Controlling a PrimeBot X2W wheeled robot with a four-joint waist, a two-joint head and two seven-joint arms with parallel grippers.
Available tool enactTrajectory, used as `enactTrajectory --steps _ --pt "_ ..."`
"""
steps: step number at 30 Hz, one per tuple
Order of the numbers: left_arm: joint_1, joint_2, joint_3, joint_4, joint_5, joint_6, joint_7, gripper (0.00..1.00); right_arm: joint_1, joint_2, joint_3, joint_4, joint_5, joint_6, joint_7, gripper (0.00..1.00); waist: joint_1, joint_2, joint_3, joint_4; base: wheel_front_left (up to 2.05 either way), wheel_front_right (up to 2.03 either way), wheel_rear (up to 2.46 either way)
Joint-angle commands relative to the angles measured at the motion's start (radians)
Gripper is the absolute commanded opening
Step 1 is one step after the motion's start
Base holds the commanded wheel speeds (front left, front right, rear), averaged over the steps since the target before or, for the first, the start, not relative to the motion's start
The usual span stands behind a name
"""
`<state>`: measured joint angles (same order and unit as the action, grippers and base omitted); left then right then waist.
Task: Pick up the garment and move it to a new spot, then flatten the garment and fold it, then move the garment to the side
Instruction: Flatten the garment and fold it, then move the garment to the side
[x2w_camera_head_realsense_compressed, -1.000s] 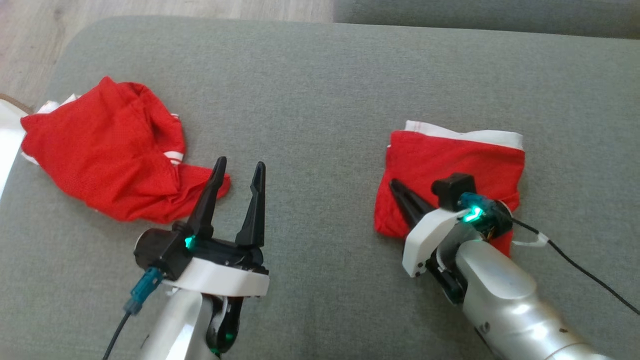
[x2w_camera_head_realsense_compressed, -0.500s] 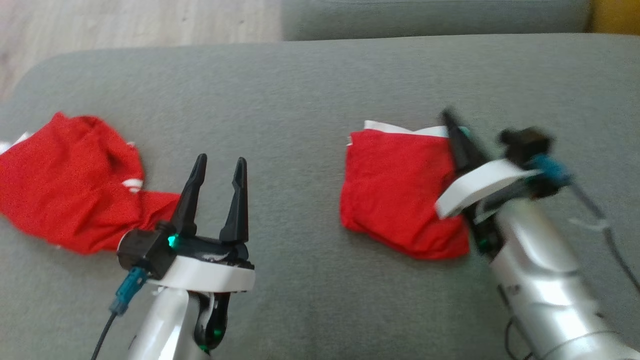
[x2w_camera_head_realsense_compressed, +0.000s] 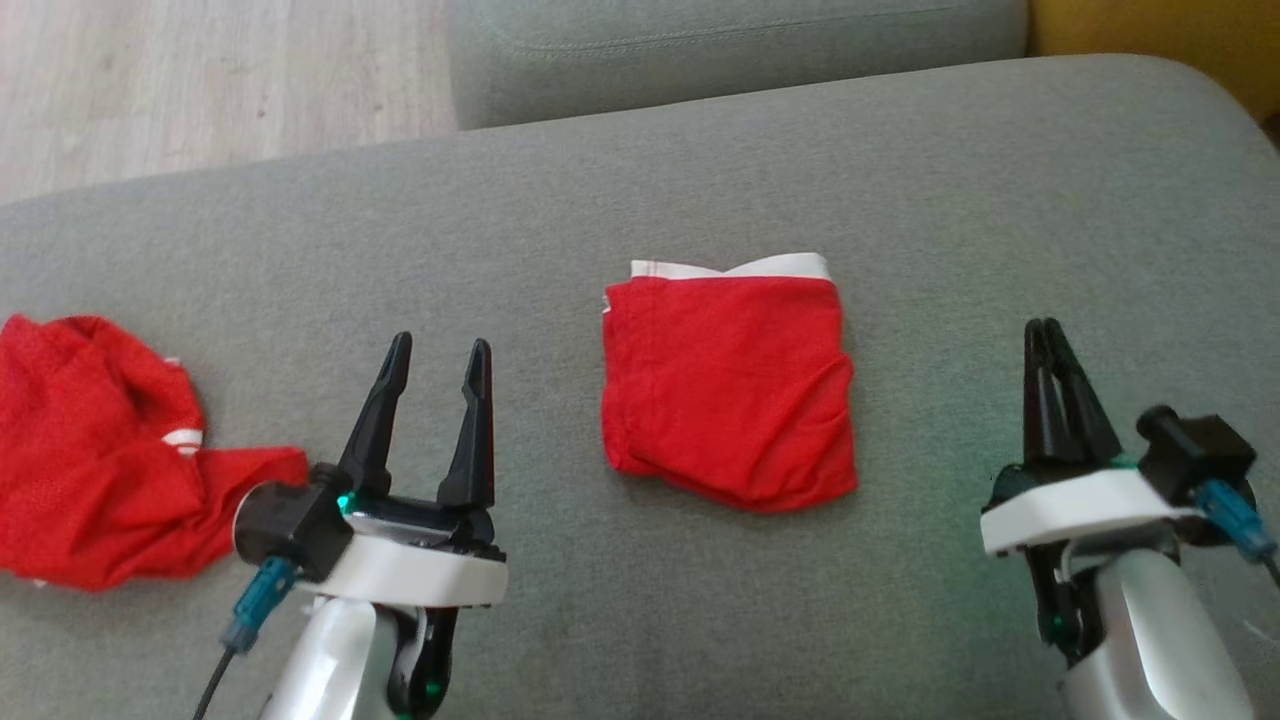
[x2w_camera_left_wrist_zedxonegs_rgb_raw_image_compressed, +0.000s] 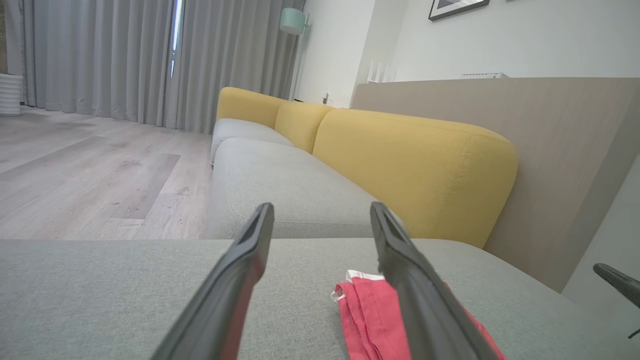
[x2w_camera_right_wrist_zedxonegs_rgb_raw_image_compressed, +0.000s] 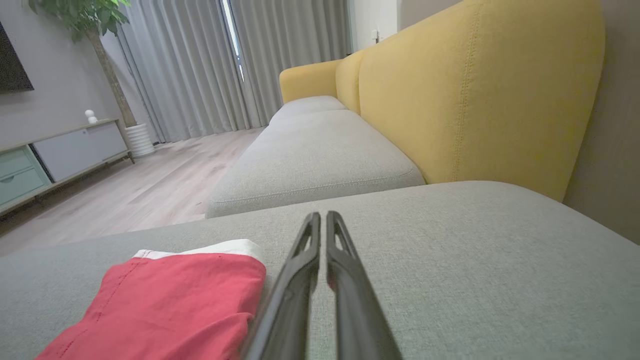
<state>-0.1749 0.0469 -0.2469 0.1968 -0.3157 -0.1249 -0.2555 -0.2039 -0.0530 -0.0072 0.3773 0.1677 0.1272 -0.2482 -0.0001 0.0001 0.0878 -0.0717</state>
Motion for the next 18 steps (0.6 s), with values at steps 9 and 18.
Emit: enactTrajectory --steps 9,18 --pt "0.01 0.003 0.046 -0.012 0.014 -0.006 -0.006 1.0 0.036 0.003 0.032 -0.07 0.024 0.003 -0.013 1.0 0.0001 -0.0001 -0.014 -0.017 0.0 0.0 0.0" --pt "-0.002 0.003 0.035 -0.02 0.012 -0.006 -0.006 1.0 0.029 0.003 0.019 -0.071 0.021 0.003 -0.013 1.0 0.0001 -0.0001 0.003 0.0 0.0 0.0 0.0"
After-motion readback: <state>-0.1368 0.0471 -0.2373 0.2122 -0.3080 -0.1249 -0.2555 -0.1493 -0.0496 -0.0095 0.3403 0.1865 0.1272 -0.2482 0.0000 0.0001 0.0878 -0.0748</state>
